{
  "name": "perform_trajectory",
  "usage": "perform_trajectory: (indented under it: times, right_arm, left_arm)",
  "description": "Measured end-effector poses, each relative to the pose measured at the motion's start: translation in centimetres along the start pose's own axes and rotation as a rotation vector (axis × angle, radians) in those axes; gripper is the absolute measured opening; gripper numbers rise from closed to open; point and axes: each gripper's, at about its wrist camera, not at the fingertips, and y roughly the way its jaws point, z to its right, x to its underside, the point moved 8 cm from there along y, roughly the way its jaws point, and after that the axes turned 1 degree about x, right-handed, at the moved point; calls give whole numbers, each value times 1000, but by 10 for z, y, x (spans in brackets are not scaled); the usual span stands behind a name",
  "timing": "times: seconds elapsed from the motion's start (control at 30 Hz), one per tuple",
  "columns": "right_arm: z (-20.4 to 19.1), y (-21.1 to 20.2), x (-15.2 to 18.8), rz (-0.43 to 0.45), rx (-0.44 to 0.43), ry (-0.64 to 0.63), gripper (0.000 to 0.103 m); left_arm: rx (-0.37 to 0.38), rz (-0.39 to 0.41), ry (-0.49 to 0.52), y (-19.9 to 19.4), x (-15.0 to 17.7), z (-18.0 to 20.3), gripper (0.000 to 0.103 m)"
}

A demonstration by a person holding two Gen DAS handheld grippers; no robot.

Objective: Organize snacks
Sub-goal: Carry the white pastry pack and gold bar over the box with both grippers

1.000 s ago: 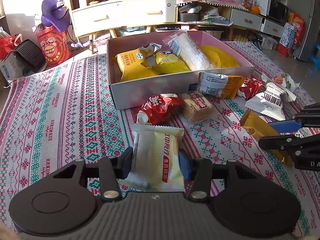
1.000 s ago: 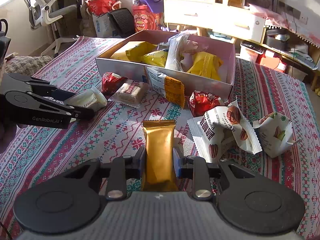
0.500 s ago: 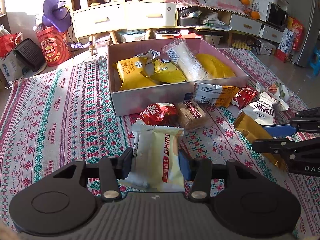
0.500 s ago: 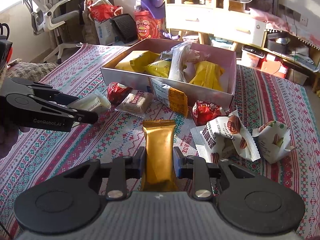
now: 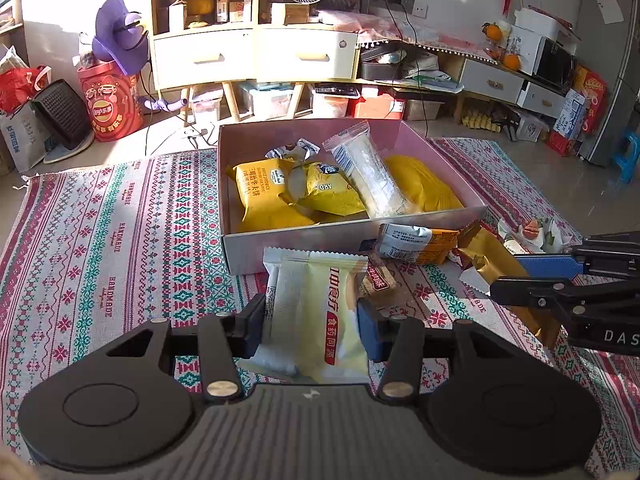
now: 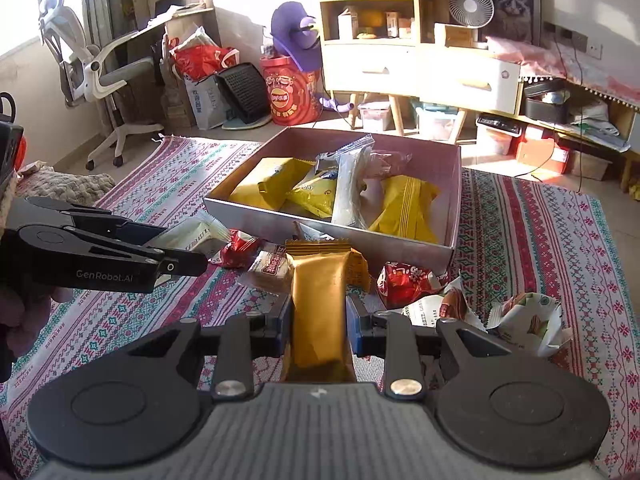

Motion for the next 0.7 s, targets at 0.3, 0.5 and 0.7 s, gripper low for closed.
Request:
perform_trajectory:
  times: [0.3, 0.5, 0.7]
  right_arm:
    - [16, 3, -32, 67, 38, 82, 26]
    - [26, 13, -49, 88, 64, 115, 26]
    - [51, 32, -63, 76, 93, 192, 26]
  left_arm:
    - [8, 45, -66, 6, -26, 4, 54]
    - [3, 83, -83, 21, -50, 10, 54]
    - [-4, 72, -98, 50, -69, 5, 54]
